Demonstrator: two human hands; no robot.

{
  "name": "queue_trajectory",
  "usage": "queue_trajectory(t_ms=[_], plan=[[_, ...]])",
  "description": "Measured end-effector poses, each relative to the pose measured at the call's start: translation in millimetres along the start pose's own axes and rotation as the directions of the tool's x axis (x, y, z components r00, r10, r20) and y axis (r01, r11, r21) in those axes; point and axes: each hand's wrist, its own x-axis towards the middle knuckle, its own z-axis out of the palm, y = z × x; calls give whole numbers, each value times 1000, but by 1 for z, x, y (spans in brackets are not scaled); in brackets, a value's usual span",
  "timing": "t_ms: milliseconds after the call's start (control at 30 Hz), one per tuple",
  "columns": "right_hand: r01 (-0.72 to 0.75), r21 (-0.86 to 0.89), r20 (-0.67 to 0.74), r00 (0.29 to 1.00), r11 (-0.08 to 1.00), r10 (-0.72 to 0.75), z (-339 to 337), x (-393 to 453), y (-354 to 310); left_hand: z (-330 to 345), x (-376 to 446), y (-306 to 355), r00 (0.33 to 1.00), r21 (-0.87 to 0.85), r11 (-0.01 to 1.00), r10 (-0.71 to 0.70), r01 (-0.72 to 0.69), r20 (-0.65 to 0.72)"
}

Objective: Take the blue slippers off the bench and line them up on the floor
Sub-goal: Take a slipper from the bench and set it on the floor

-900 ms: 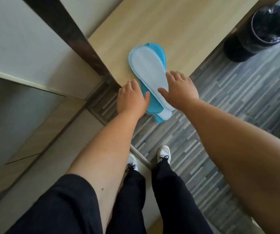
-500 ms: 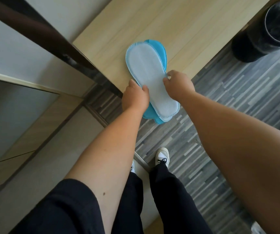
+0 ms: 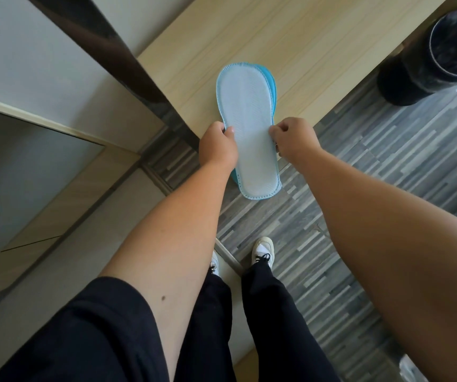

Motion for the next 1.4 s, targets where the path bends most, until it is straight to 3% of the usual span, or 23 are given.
queue_trajectory(t_ms=[267,533,900,1067,1133,1267,1400], plan=[[11,90,34,999,996,-14,-16,-70,-11,-48,-67,11,1000,-41,999,0,2,30],[26,58,168,985,998,-35,31,-147,-34,-105,-130,-50,989,-117,983,-145,139,-40],[131,54,318,937,990,-141,219,-221,-83,-222,-146,-237,960,-163,964,-233,208,-154],[160,5,278,948,987,-155,323,-236,-93,-255,-127,-342,941,-139,961,-265,240,-208],[241,-106,217,952,965,-214,358,-236,-91,-254,-113,-371,946,-155,963,-250,220,-206],[394,-301,118,919,869,-376,418,-224,-80,-230,-81,-404,972,-387,899,-235,205,-29],[549,-308,225,835,777,-501,475,-190,-48,-194,-39,-439,967,-617,755,-252,220,36]])
